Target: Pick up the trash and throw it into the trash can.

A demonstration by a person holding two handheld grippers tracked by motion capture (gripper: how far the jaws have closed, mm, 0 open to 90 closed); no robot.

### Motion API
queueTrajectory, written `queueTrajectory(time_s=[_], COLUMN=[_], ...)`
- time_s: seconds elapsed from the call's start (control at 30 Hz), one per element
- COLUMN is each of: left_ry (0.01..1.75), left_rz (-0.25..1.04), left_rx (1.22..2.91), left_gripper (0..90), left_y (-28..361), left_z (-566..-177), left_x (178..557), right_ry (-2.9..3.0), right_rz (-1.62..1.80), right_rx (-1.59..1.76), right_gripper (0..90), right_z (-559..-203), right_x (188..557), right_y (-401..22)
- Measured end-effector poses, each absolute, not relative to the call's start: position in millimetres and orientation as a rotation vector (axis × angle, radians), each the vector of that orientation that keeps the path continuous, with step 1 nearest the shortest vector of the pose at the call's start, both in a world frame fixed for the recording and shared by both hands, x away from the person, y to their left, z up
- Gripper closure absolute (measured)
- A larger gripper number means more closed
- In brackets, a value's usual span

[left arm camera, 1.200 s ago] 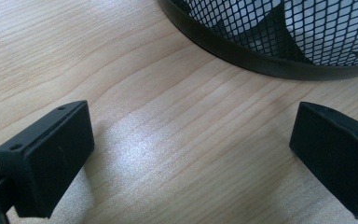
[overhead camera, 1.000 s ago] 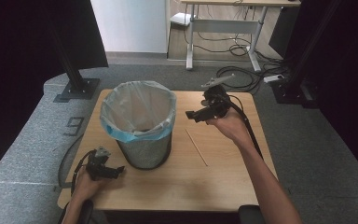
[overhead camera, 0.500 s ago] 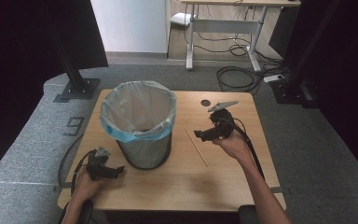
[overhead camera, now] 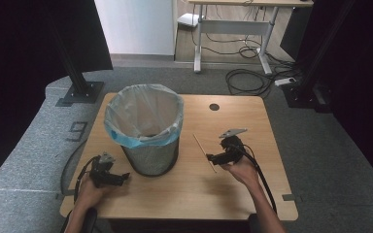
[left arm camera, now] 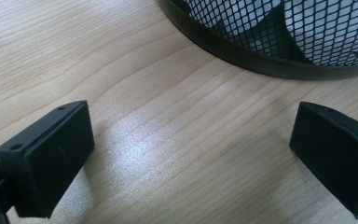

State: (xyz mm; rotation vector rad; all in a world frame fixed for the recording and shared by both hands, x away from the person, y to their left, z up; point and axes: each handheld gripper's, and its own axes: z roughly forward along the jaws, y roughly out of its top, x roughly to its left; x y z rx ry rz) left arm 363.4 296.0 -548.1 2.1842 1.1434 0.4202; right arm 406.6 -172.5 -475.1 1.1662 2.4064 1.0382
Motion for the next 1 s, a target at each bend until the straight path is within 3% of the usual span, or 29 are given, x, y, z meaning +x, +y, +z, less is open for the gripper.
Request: queueTrajectory(time_s=[0.13,0.67,0.8,0.83,0.87,1.0], left_ry=[1.144,1.143,1.143,1.143,1.143,1.143], left_rz=[0.420,0.421,0.421,0.421,0.422,0.421], left_rx=[2.184,2.184,2.184,2.184,2.184,2.184], left_gripper=[0.0,0.0,0.0,0.0,0.0,0.0], left_y=[296,296,296,296,296,296], left_z=[-548,-548,-548,-548,-548,-548], left_x=[363,363,363,363,363,363], right_ry=[2.399,2.401,2.378,2.378,2.374,2.362], right_rz=[1.031,0.957,0.936,0.936,0.944,0.937], right_rx=[1.210,1.238,1.219,1.219,1.226,1.234], right_gripper=[14.0,53.9,75.2,75.2,83.5,84.3], right_z=[-490,-538,-539,-539,-540,-540], right_x=[405,397,394,394,393,392], right_y=[-174,-165,-164,-164,-163,-161])
